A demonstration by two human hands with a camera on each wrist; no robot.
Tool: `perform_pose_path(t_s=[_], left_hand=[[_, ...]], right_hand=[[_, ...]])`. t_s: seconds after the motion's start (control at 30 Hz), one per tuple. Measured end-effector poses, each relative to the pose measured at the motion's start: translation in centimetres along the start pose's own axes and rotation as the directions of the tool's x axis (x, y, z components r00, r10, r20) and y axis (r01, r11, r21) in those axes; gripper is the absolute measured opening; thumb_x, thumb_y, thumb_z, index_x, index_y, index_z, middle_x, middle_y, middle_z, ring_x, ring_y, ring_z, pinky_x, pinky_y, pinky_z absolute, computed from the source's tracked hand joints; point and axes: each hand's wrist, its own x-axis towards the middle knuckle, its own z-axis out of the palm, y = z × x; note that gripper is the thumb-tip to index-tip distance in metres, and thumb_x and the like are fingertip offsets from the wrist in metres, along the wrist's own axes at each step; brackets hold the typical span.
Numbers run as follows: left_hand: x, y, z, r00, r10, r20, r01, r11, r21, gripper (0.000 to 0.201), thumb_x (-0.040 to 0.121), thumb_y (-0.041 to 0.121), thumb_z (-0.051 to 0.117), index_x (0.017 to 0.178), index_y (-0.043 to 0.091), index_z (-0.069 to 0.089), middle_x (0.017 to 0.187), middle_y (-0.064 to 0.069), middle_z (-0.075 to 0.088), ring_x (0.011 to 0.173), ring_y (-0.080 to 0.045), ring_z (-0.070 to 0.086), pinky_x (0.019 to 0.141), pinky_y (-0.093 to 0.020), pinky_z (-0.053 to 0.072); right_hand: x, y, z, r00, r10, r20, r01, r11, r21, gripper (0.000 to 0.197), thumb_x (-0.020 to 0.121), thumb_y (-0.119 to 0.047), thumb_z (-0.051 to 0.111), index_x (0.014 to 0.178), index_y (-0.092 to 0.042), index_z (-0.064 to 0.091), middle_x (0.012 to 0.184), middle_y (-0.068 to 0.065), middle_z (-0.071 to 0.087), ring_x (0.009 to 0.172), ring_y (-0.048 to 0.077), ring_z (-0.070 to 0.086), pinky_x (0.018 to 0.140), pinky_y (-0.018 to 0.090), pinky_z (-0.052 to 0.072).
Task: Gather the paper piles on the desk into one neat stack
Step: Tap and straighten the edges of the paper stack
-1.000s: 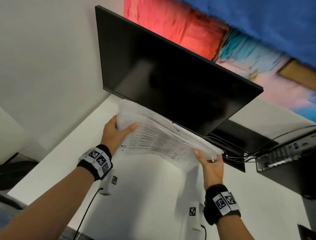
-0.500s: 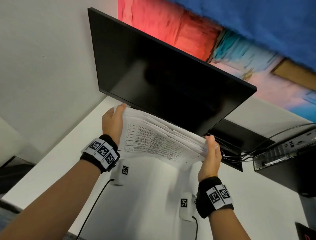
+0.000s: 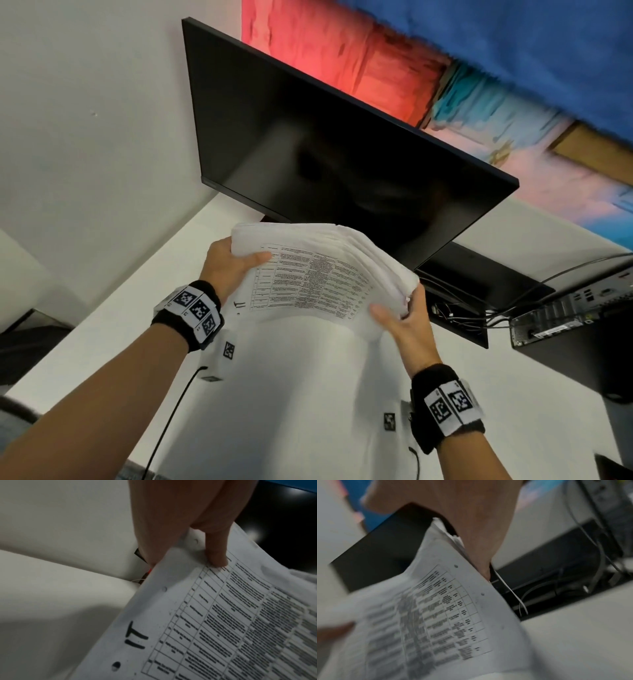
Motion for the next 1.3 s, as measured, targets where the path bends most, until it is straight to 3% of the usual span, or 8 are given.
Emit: perform_pose_path(t_s=[0.1,0.23,0.33,0.5,0.7,0.87,1.2,1.3], left_hand=[[-0.3,0.8,0.1,0.999,0.035,0.022,-0.033,0.998,-0.056,0.032,0.076,0.010,0.083,0.107,0.007,0.075,0.095,-0.007,0.081,0.084,-0.024,0.078,0.068,-0.034,0.063],[-0.6,2.4,-0.8,0.985,0.149,0.087,-0.137,0.982,-0.132,0.039,0.074,-0.004,0.081,0.110,0.008,0.074,0.098,-0.009,0.081,0.086,-0.023,0.078,0.073,-0.032,0.062],[-0.6,2.4,-1.7,0.981,0.177,0.074,-0.160,0.969,-0.186,0.039,0.075,-0.004,0.080,0.112,0.007,0.073,0.096,-0.005,0.081,0.088,-0.019,0.077,0.073,-0.026,0.060],[-1.2,-0.4,-1.0,0.992,0.106,0.064,-0.097,0.987,-0.129,0.051,0.068,0.021,0.089,0.113,0.007,0.070,0.102,-0.007,0.077,0.089,-0.018,0.073,0.070,-0.024,0.058],[-1.4,1.2,-0.1,0.987,0.100,-0.122,-0.118,0.982,-0.150,0.027,0.092,0.040,0.063,0.090,0.012,0.066,0.076,0.005,0.069,0.062,-0.005,0.065,0.054,-0.020,0.053],[-1.0,1.9,0.6,0.977,0.123,-0.174,-0.148,0.979,-0.138,0.009,0.089,0.026,0.068,0.088,0.017,0.066,0.085,0.005,0.065,0.072,-0.009,0.060,0.065,-0.025,0.048],[-1.6,1.2,-0.1,0.993,0.094,-0.072,-0.103,0.985,-0.140,0.028,0.095,0.037,0.060,0.071,0.022,0.062,0.060,0.010,0.066,0.053,-0.001,0.063,0.064,-0.027,0.046],[-1.5,1.4,0.1,0.994,0.079,-0.078,-0.090,0.984,-0.157,0.029,0.096,0.034,0.058,0.070,0.021,0.060,0.056,0.011,0.064,0.050,0.000,0.061,0.065,-0.028,0.044]], right_hand=[[-0.1,1.0,0.0,0.999,-0.007,0.038,0.016,0.973,-0.230,0.101,0.072,-0.002,0.087,0.152,-0.024,0.030,0.137,-0.007,0.055,0.123,0.004,0.056,0.098,0.016,0.047],[-0.4,0.3,-1.4,0.972,0.055,-0.229,-0.055,0.998,0.004,0.034,0.089,-0.002,0.072,0.122,-0.011,0.066,0.109,0.002,0.078,0.105,0.018,0.073,0.088,0.025,0.057],[-1.0,-0.8,-1.8,0.971,0.059,-0.232,-0.027,0.990,0.140,0.016,0.091,0.001,0.068,0.092,-0.014,0.067,0.076,-0.015,0.079,0.078,0.003,0.076,0.066,0.010,0.056],[-2.0,1.9,-0.5,0.954,0.243,-0.178,-0.235,0.970,0.069,0.033,0.079,0.001,0.079,0.109,-0.011,0.072,0.105,0.009,0.079,0.102,0.028,0.074,0.097,0.042,0.055],[-2.1,0.5,-0.2,0.976,0.079,-0.201,-0.052,0.989,0.136,0.052,0.081,-0.009,0.079,0.128,-0.020,0.062,0.114,0.000,0.072,0.099,0.006,0.070,0.074,0.014,0.056],[-1.3,-1.2,0.8,0.933,0.088,-0.350,0.015,0.959,0.282,0.045,0.078,-0.059,0.064,0.112,-0.028,0.068,0.113,0.001,0.066,0.107,0.021,0.063,0.087,0.030,0.050],[-0.4,-1.6,1.3,0.903,0.134,-0.408,-0.042,0.973,0.227,0.041,0.085,-0.055,0.056,0.091,-0.018,0.072,0.098,0.006,0.072,0.096,0.025,0.065,0.092,0.042,0.050],[-0.3,-1.4,1.4,0.892,0.089,-0.444,0.003,0.979,0.203,0.014,0.091,-0.032,0.063,0.092,-0.019,0.070,0.101,0.005,0.068,0.101,0.028,0.063,0.086,0.035,0.052]])
